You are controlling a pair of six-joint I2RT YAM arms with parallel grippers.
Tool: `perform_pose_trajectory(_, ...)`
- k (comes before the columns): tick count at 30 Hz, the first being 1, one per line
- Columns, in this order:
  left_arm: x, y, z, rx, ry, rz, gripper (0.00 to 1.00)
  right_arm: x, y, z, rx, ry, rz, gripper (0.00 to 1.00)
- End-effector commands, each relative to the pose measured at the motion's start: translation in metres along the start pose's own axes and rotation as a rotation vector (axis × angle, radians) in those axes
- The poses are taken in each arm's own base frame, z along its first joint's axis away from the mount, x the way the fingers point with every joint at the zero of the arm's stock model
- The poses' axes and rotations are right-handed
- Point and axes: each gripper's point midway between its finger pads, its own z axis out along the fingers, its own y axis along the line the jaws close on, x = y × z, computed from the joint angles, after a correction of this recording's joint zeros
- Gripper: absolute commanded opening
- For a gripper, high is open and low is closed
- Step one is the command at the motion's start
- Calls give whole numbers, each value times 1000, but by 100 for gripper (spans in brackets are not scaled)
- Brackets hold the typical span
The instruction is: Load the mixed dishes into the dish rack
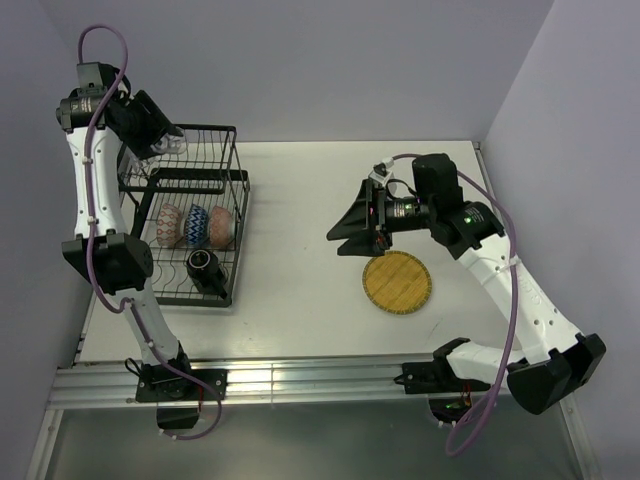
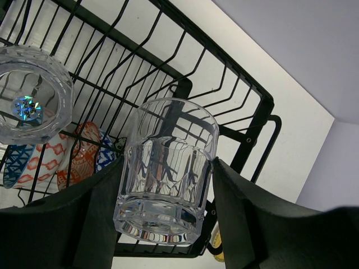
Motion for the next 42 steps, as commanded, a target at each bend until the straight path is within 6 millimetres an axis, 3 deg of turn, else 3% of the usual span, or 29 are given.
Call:
perform_pose_trajectory(1,-5,3,-3,-20,-25,-19,0,5,4,-6,-25,1,-43,70)
perform_pose_trajectory(10,-2,22,-6,-107,-20,-5,0,-1,6,-4,-28,-7,-38,70)
perform_pose_trajectory(13,1,27,-1,-119,-6,-7,11,-2,7,-3,-28,-9,-38,70)
perform_pose_trajectory(16,1,31,2,-134,-5,-9,11,-3,6,-3,-28,-11,-34,69)
perform_pose_trajectory(19,3,35,7,-149,4,-9,19,-4,5,-4,-29,-15,-28,69)
perform_pose_trajectory(25,3,43,12,-179,5,-9,49,-4,4,-5,-34,-18,-27,69)
perform_pose_trajectory(26,3,44,12,-183,2,-6,67,-5,4,-5,-35,-20,-25,69)
perform_pose_trajectory(27,3,43,12,-181,2,-4,74,-5,4,-5,-36,-18,-25,69)
perform_pose_trajectory(32,-1,40,9,-175,-15,2,82,-6,4,-4,-39,-19,-20,68)
perform_pose_trajectory(35,-3,40,8,-178,-24,3,99,-6,4,-4,-42,-18,-21,68)
perform_pose_trajectory(42,-6,32,-2,-150,-46,4,99,-7,4,-3,-43,-17,-17,68)
